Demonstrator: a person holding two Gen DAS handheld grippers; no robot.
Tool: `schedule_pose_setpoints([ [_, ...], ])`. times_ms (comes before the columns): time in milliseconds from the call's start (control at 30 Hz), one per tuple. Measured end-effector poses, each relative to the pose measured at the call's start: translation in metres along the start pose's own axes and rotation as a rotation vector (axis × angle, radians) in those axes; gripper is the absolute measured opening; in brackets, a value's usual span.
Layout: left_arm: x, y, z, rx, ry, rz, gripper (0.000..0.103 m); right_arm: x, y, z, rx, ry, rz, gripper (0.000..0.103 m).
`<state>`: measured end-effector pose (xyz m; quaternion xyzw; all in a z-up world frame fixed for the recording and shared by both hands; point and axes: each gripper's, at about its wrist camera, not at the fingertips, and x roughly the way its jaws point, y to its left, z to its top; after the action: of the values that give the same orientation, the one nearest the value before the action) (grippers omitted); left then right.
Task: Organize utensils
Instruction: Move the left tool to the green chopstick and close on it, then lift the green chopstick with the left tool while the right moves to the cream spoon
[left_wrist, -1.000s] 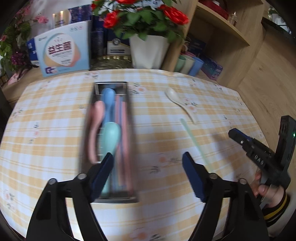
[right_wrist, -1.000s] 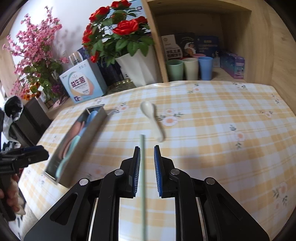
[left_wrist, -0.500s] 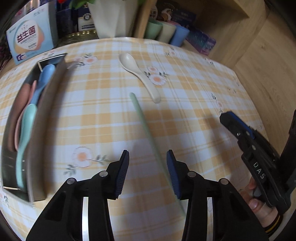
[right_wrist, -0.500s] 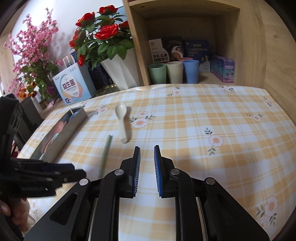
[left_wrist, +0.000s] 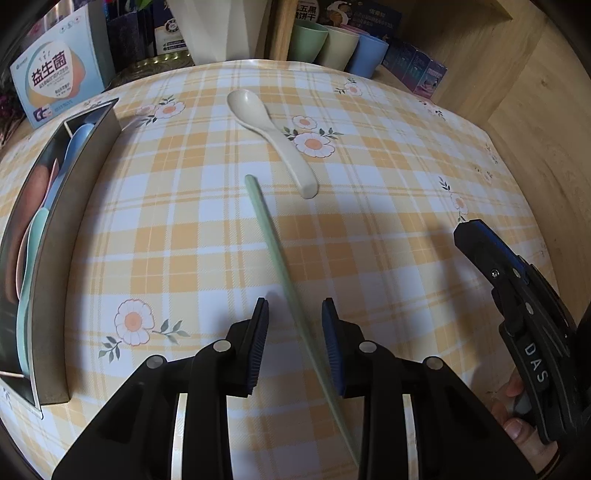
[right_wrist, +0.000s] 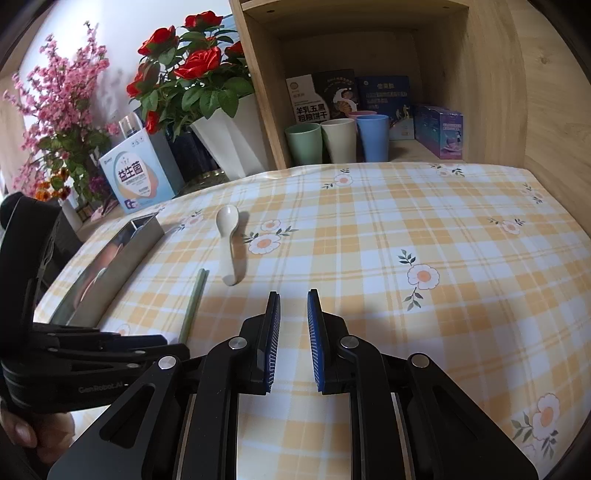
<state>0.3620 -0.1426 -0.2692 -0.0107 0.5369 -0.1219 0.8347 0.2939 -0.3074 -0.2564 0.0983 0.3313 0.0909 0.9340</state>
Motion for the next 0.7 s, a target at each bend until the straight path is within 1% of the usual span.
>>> schedule_pose_setpoints([
  [67,0.002,-0.004,0.001,0.016,-0.004,0.02,0.028,0.0,-0.003,0.0,0.015,0.002,0.005,0.016],
  [133,0.004,-0.01,0.001,0.044,-0.012,0.064,0.025,0.001,-0.006,0.0,0.029,0.006,0.01,0.016],
  [267,0.006,-0.022,-0.003,0.091,-0.019,0.143,0.025,0.003,-0.007,-0.001,0.037,0.012,0.013,0.016],
  [467,0.006,-0.021,-0.003,0.082,-0.026,0.151,0.024,0.007,-0.006,-0.002,0.032,0.036,0.023,0.016],
  [500,0.006,-0.02,-0.004,0.08,-0.028,0.146,0.011,0.007,-0.007,-0.002,0.037,0.037,0.026,0.016],
  [533,0.005,-0.02,-0.005,0.079,-0.029,0.144,0.009,0.008,-0.008,-0.002,0.044,0.038,0.027,0.016],
  [600,0.004,-0.018,-0.006,0.07,-0.032,0.135,0.006,0.009,-0.01,-0.002,0.053,0.042,0.028,0.016],
  [700,0.003,-0.013,-0.006,0.051,-0.033,0.108,0.006,0.009,-0.01,-0.002,0.056,0.045,0.033,0.016],
])
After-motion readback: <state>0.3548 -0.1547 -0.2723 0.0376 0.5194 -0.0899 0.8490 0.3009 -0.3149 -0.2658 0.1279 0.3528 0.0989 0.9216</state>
